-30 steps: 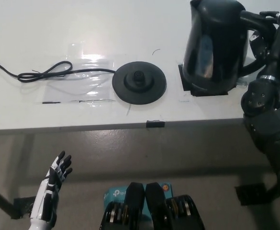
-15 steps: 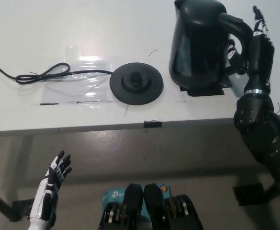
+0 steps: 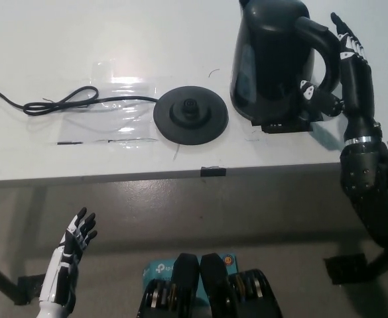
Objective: Use the right hand to grab the handle of the kettle from the base and place it on the right side
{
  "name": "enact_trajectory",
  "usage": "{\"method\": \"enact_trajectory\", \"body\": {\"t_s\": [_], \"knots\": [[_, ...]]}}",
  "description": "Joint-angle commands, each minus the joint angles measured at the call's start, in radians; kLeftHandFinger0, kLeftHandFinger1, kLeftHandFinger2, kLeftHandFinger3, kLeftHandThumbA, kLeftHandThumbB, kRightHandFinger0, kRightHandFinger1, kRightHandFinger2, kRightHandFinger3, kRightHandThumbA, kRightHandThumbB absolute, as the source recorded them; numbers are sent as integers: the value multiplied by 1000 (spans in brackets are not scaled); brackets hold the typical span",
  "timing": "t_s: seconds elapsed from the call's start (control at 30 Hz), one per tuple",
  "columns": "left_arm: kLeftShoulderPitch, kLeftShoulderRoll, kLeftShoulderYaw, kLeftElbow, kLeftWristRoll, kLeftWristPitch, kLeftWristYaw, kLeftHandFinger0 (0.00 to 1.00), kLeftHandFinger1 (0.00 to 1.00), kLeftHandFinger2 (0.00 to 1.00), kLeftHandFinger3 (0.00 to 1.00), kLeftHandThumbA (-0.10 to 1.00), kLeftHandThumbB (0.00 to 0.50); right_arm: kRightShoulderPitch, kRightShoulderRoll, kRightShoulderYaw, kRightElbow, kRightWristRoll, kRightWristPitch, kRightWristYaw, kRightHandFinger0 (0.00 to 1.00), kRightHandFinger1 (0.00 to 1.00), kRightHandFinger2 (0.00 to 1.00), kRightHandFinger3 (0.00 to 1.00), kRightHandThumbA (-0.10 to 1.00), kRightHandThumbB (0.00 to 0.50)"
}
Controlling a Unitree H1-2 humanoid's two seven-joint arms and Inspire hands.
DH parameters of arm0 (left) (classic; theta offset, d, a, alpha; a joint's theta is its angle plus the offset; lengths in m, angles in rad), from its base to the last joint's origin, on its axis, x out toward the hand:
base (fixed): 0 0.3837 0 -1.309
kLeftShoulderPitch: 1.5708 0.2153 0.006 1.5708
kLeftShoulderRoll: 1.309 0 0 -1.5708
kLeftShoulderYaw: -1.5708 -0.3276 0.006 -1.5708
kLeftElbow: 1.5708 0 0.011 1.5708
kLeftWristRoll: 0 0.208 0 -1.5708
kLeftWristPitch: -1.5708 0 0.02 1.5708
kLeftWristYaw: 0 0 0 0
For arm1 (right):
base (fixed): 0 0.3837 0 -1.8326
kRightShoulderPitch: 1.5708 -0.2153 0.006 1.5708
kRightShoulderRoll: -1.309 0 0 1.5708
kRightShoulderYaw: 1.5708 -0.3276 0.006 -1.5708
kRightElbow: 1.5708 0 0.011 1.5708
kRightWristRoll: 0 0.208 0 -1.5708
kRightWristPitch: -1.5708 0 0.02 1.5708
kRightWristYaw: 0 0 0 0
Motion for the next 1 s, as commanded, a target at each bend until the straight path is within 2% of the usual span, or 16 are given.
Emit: {"method": "enact_trajectory", "body": {"t_s": [0.0, 0.07, 0.17, 0.23, 0.37, 0.4, 0.43, 0.5, 0.53, 0.57, 0.6, 0.63, 0.73, 0.77, 0.9, 0.97], "knots": [[-14, 18, 4, -14, -6, -38, -16, 1000, 1000, 1000, 1000, 1000, 499, 27, -33, -42, -137, 29, -27, 88, 1000, 1000, 1000, 1000, 863, 484], [-16, 19, 5, -14, -7, -38, -16, 1000, 1000, 1000, 1000, 1000, 500, 59, -39, -60, -214, 50, -27, 99, 1000, 1000, 1000, 1000, 1000, 475], [-17, 18, 6, -15, -8, -29, -14, 1000, 1000, 1000, 1000, 1000, 500, 102, -37, -100, -321, 86, -27, 122, 1000, 1000, 1000, 1000, 1000, 500], [-20, 18, 6, -13, -7, -28, -14, 1000, 1000, 1000, 1000, 1000, 500, 129, -33, -129, -391, 56, -27, 82, 1000, 1000, 1000, 1000, 1000, 478], [-26, 16, 7, -9, -5, -28, -11, 1000, 1000, 1000, 1000, 1000, 500, 184, -33, -177, -537, 1, -27, -4, 1000, 1000, 1000, 1000, 1000, 468], [-29, 17, 6, -8, -2, -30, -11, 1000, 1000, 1000, 1000, 1000, 500, 209, -25, -197, -597, -31, -27, -26, 1000, 1000, 1000, 1000, 1000, 480], [-30, 17, 5, -6, -1, -31, -12, 1000, 1000, 1000, 1000, 1000, 500, 251, -5, -225, -687, -104, -27, -49, 1000, 1000, 1000, 1000, 1000, 467], [-32, 15, 3, 0, 2, -36, -12, 1000, 1000, 1000, 1000, 1000, 499, 338, 29, -235, -874, -232, -27, -76, 1000, 1000, 1000, 1000, 1000, 397], [-31, 15, 2, 1, 3, -36, -12, 1000, 1000, 1000, 1000, 1000, 500, 350, 39, -243, -892, -253, -27, -75, 1000, 1000, 1000, 1000, 1000, 396], [-28, 16, 0, 2, 7, -40, -13, 1000, 1000, 1000, 1000, 1000, 500, 423, 54, -231, -989, -276, -27, -53, 1000, 1000, 1000, 1000, 1000, 437], [-25, 14, 0, 4, 6, -43, -14, 1000, 1000, 1000, 1000, 1000, 500, 468, 62, -206, -1031, -281, -27, -59, 1000, 1000, 1000, 1000, 1000, 439], [-22, 12, -2, 7, 6, -44, -14, 1000, 1000, 1000, 1000, 1000, 500, 492, 71, -195, -1044, -282, -27, -69, 1000, 1000, 1000, 1000, 1000, 440], [-16, 5, -11, 13, 8, -42, -18, 1000, 1000, 1000, 1000, 1000, 500, 618, 66, -117, -992, -283, -27, -76, 1000, 1000, 1000, 1000, 1000, 385], [-15, 6, -13, 12, 8, -39, -19, 1000, 1000, 1000, 1000, 1000, 500, 637, 68, -111, -977, -261, -27, -58, 1000, 1000, 1000, 1000, 1000, 404], [-16, 0, -25, 20, 15, -40, -18, 1000, 1000, 1000, 1000, 1000, 500, 729, 81, -47, -839, -83, -27, 43, 1000, 1000, 1000, 1000, 1000, 402], [-19, -6, -32, 24, 22, -35, -13, 1000, 1000, 1000, 1000, 1000, 500, 740, 68, -11, -746, -27, -27, 60, 1000, 1000, 1000, 1000, 1000, 355]]}}
